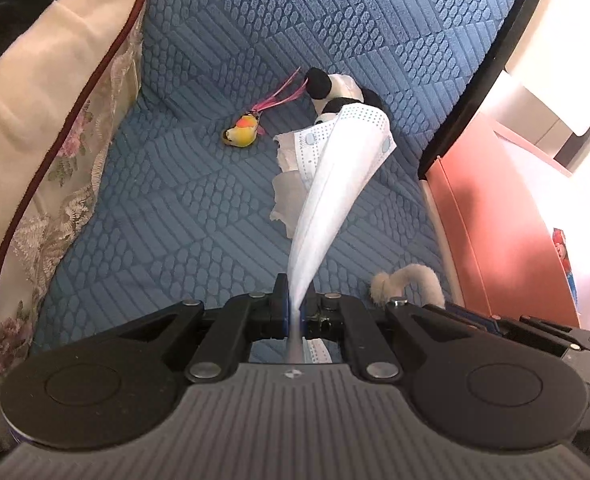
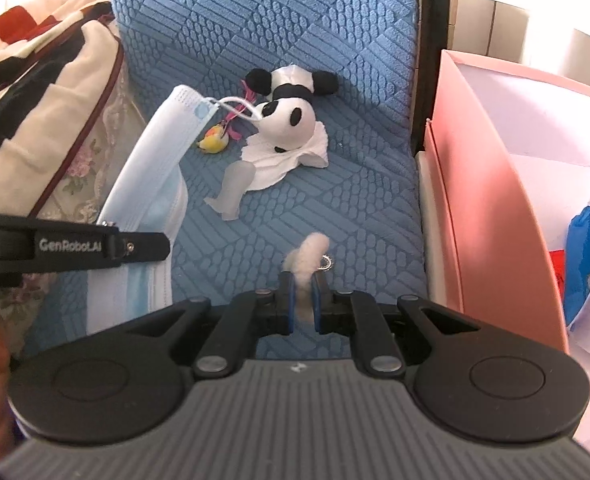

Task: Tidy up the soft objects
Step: 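Lift the face mask and rope loop off the cushion with both tools, then carry the face mask and rope loop over the pink box with both tools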

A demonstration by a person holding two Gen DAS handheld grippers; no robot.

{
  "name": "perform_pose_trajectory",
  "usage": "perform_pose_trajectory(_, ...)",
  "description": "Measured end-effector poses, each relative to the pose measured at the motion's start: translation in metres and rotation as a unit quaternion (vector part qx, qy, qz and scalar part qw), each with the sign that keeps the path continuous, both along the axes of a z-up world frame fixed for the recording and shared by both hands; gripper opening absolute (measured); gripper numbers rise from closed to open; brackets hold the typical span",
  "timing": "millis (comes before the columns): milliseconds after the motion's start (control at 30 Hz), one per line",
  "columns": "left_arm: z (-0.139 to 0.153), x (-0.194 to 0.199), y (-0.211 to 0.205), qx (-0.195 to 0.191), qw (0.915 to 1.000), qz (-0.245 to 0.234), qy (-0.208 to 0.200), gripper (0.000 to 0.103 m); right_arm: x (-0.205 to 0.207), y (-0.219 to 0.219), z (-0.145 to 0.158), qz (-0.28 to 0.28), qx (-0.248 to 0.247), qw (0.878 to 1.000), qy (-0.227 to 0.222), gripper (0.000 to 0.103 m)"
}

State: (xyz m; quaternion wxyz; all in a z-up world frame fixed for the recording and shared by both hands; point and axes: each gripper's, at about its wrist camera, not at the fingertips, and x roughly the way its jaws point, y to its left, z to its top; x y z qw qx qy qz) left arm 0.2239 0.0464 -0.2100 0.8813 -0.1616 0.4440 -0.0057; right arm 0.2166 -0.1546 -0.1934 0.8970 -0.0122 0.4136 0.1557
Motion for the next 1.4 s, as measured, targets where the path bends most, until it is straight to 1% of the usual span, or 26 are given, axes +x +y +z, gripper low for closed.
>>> perform_pose_trajectory(100, 0.002, -0.001, -0.001, -0.005, 1.0000, -0.004, -0.001, 0.006, -0.002, -0.002, 0.002, -0.002, 0.001, 1.000, 0.000, 0.012)
perform_pose_trajectory(233, 0.005, -0.004, -0.005, 0.002, 0.9999, -0.010, -0.006, 0.006, -0.007, -0.007, 0.007, -0.009, 0.000, 1.000, -0.008, 0.012)
perform_pose_trajectory(300, 0.009, -0.006, -0.008, 0.009, 0.9998, -0.014, -0.012, 0.006, -0.010, -0.012, 0.010, -0.012, 0.008, 1.000, -0.008, 0.012)
perform_pose_trajectory(400, 0.013, -0.008, -0.010, 0.006, 0.9997, -0.018, -0.016, 0.006, -0.015, -0.017, 0.013, -0.012, 0.012, 1.000, -0.008, 0.012)
perform_pose_trajectory(467, 0.016, -0.010, -0.013, 0.012, 0.9996, -0.018, -0.016, 0.006, -0.017, -0.019, 0.014, -0.009, 0.010, 1.000, -0.010, 0.012)
perform_pose_trajectory(600, 0.024, -0.016, -0.015, 0.005, 0.9996, -0.016, -0.020, 0.006, -0.021, -0.026, 0.019, -0.012, 0.017, 1.000, -0.009, 0.012)
perform_pose_trajectory(667, 0.028, -0.018, -0.015, 0.004, 0.9996, -0.021, -0.020, 0.006, -0.023, -0.030, 0.024, -0.011, 0.018, 1.000, -0.013, 0.012)
perform_pose_trajectory(800, 0.031, -0.026, -0.014, -0.021, 0.9997, -0.008, -0.013, 0.006, -0.026, -0.038, 0.034, -0.008, 0.026, 1.000, -0.015, 0.012)
perform_pose_trajectory(967, 0.039, -0.032, -0.027, -0.016, 0.9997, -0.012, -0.014, 0.006, -0.028, -0.044, 0.049, -0.003, 0.026, 0.999, -0.026, 0.012)
perform_pose_trajectory(1167, 0.055, -0.032, -0.036, -0.030, 0.9991, -0.024, -0.019, 0.006, -0.030, -0.054, 0.069, -0.003, 0.037, 0.999, -0.036, 0.012)
perform_pose_trajectory(1267, 0.064, -0.033, -0.042, -0.023, 0.9992, -0.024, -0.023, 0.006, -0.030, -0.057, 0.078, 0.003, 0.037, 0.998, -0.045, 0.012)
perform_pose_trajectory(1333, 0.069, -0.033, -0.046, -0.026, 0.9990, -0.024, -0.028, 0.006, -0.029, -0.058, 0.085, 0.007, 0.037, 0.998, -0.051, 0.008)
perform_pose_trajectory(1400, 0.075, -0.035, -0.050, -0.029, 0.9988, -0.024, -0.032, 0.006, -0.029, -0.061, 0.092, 0.010, 0.038, 0.998, -0.057, 0.008)
